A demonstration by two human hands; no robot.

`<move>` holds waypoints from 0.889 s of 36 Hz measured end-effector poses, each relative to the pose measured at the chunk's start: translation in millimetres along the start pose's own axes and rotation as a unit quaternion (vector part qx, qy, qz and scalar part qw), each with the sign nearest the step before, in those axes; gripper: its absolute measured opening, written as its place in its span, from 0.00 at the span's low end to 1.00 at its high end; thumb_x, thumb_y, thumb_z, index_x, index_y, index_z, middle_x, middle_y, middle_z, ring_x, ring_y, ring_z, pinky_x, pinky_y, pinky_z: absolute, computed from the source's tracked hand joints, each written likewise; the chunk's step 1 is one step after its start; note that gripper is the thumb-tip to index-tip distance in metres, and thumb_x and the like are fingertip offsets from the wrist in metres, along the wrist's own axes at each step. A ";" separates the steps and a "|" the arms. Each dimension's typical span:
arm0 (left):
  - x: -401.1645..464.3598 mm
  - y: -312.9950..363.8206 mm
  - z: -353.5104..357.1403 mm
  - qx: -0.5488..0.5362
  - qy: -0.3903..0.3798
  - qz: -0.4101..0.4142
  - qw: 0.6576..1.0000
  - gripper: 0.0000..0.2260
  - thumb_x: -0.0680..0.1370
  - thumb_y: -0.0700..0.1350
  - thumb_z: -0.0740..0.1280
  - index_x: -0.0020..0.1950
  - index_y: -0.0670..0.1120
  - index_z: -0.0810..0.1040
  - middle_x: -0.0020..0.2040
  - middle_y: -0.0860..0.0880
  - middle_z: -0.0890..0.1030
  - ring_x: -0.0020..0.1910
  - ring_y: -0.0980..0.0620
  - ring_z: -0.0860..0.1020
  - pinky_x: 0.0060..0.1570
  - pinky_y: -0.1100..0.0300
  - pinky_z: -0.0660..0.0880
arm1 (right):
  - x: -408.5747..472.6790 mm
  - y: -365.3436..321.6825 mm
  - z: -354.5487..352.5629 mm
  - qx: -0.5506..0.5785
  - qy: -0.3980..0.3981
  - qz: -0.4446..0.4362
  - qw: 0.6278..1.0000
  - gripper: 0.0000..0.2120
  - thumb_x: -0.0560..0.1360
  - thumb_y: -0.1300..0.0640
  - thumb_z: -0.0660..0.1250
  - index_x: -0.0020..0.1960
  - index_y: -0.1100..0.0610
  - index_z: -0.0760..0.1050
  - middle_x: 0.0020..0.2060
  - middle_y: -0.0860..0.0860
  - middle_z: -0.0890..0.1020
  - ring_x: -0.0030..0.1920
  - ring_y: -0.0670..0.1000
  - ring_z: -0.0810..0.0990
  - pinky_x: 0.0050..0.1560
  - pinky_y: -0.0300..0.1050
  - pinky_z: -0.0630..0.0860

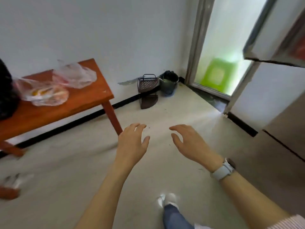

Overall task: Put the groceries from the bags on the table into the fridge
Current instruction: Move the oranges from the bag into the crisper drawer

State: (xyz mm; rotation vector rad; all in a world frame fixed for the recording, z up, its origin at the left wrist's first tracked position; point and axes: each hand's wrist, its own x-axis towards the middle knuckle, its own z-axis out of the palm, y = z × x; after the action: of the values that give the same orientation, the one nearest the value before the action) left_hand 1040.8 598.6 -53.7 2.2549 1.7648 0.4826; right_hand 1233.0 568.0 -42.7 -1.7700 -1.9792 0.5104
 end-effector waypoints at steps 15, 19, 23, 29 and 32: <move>114.3 -296.9 -130.0 -0.013 0.093 -0.260 0.961 0.18 0.78 0.45 0.63 0.68 0.45 0.70 0.68 0.47 0.69 0.66 0.50 0.69 0.65 0.58 0.64 | 307.3 -207.0 167.0 0.054 -0.167 -0.176 0.969 0.16 0.79 0.54 0.56 0.65 0.53 0.70 0.61 0.50 0.75 0.60 0.50 0.73 0.59 0.39 0.67; 145.3 -351.4 -151.4 -0.026 0.121 -0.282 0.951 0.16 0.78 0.45 0.64 0.66 0.45 0.72 0.66 0.48 0.71 0.65 0.50 0.69 0.64 0.58 0.66 | 370.7 -248.1 207.1 0.067 -0.180 -0.203 0.960 0.15 0.78 0.56 0.57 0.64 0.56 0.71 0.57 0.52 0.77 0.57 0.51 0.75 0.55 0.39 0.68; 162.5 -406.5 -155.9 -0.025 0.128 -0.307 0.943 0.15 0.77 0.44 0.65 0.64 0.45 0.74 0.64 0.47 0.74 0.63 0.50 0.72 0.62 0.61 0.66 | 422.4 -279.9 249.6 0.067 -0.197 -0.205 0.956 0.15 0.79 0.59 0.56 0.64 0.59 0.71 0.58 0.56 0.77 0.58 0.56 0.75 0.58 0.46 0.69; 212.7 -501.6 -158.8 -0.021 0.122 -0.288 0.950 0.14 0.78 0.43 0.64 0.64 0.45 0.74 0.63 0.47 0.74 0.61 0.49 0.73 0.58 0.62 0.68 | 496.4 -334.0 304.4 0.133 -0.172 -0.183 0.959 0.15 0.80 0.61 0.54 0.64 0.61 0.71 0.59 0.58 0.77 0.59 0.56 0.74 0.54 0.37 0.64; 251.8 -555.4 -161.3 -0.017 0.122 -0.259 0.958 0.14 0.78 0.41 0.62 0.64 0.45 0.74 0.63 0.46 0.74 0.62 0.48 0.72 0.60 0.57 0.71 | 534.2 -359.3 337.7 0.149 -0.171 -0.154 0.962 0.15 0.81 0.58 0.52 0.61 0.60 0.72 0.57 0.56 0.78 0.58 0.56 0.75 0.56 0.42 0.68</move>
State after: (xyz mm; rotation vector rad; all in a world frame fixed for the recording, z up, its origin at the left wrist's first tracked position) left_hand 536.2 975.4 -89.9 1.6590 2.3404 0.6876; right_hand 701.8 1061.9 -91.3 -1.2254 -2.2103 0.9997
